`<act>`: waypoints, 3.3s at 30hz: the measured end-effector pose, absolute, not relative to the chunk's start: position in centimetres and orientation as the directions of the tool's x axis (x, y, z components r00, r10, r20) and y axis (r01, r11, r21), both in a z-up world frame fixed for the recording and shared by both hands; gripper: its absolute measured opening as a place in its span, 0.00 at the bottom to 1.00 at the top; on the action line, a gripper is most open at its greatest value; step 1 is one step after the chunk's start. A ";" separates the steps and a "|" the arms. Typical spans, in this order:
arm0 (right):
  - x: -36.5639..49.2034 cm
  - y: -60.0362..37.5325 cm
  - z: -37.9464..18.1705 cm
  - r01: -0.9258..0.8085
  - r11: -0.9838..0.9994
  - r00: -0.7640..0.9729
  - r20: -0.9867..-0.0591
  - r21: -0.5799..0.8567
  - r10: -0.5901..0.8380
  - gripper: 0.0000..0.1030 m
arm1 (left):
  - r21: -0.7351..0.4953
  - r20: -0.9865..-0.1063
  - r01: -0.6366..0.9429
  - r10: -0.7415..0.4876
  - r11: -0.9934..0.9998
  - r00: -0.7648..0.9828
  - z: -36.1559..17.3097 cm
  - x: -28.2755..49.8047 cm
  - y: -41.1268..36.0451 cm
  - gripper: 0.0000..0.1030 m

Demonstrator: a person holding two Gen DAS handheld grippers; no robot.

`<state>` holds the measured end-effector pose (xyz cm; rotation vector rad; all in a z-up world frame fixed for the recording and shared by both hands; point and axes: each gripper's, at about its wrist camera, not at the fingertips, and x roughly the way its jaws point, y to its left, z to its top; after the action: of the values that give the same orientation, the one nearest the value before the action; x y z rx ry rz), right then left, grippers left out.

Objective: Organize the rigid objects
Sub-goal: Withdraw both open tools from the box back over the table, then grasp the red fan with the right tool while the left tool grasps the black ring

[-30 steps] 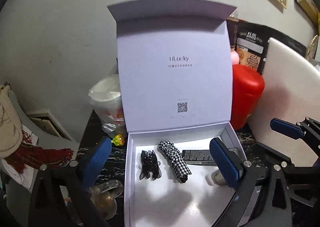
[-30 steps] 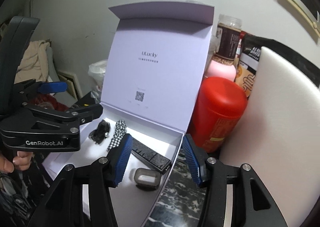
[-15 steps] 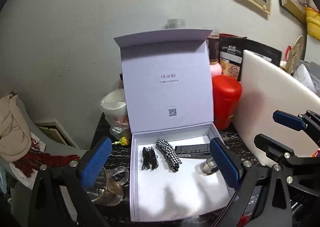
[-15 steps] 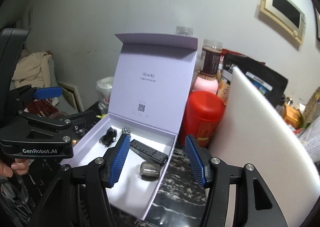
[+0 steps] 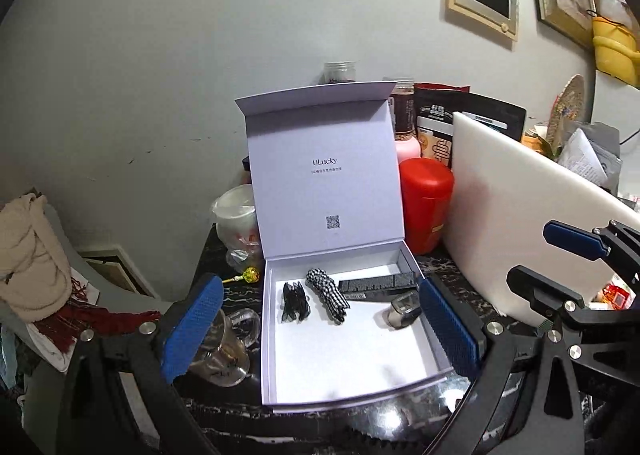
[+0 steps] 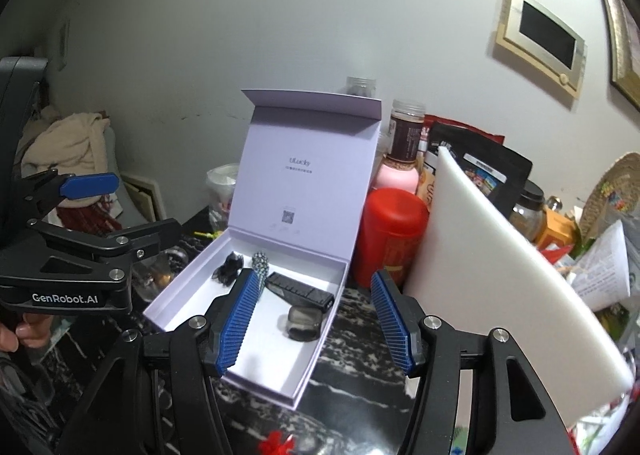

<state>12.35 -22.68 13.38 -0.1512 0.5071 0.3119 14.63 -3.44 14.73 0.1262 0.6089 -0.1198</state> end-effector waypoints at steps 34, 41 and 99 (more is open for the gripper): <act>2.8 -24.0 5.1 -0.277 0.958 0.735 -0.628 0.067 0.256 0.58 | 0.021 -0.703 0.186 -0.117 0.982 0.701 8.5 5.9 -2.0 0.97; 1.4 -23.8 3.4 -0.271 0.959 0.716 -0.649 0.084 0.259 0.59 | 0.009 -0.738 0.186 -0.120 0.982 0.665 6.9 4.9 -1.1 0.97; 8.6 -22.3 -5.5 -0.275 0.958 0.603 -0.762 0.079 0.236 0.37 | -0.055 -0.825 0.193 -0.154 0.980 0.543 -2.6 6.5 -2.6 0.97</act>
<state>8.62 -22.25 -5.47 -0.0479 0.8745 0.2957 6.52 -2.64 -2.57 0.0436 0.9750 -0.2055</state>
